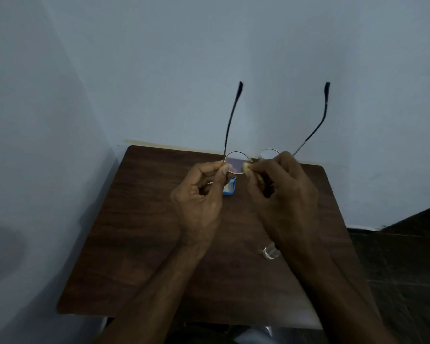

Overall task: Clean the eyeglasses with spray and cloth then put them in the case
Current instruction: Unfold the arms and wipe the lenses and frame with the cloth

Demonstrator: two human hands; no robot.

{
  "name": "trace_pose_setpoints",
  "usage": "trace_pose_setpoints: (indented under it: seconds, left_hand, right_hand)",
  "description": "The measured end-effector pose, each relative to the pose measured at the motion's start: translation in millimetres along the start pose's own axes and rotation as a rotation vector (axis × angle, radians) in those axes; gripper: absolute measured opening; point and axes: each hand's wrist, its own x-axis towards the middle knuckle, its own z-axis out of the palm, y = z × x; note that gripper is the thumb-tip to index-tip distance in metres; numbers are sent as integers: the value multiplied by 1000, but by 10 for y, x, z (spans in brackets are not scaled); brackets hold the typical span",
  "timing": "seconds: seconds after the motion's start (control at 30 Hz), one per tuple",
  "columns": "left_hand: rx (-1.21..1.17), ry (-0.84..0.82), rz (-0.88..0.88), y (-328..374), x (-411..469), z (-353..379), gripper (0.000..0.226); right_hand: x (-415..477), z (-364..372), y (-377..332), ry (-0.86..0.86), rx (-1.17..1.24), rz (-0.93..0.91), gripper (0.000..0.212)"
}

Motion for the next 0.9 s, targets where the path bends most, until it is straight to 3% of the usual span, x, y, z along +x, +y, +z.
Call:
trace_pose_setpoints:
  seconds: [0.17,0.43,0.57,0.73,0.9]
  left_hand:
    - [-5,-25,-4,78,8,14,27]
    - [-1,-57,3,124,-49,68,18]
    - [-49,-5,-34,152,-35,104,17]
    - [-25,13,-107,172,34,68,14]
    - [-56,15,-169,168,48,78,18]
  right_hand:
    - [14,-51,107,109,-78,34,8]
    - [45,10,184,112,-23,19,12]
    - [24,42,137,16,14,-34,13]
    - [73,-101,217,190,119,41,9]
    - [153,-90,264,114,-64,22,8]
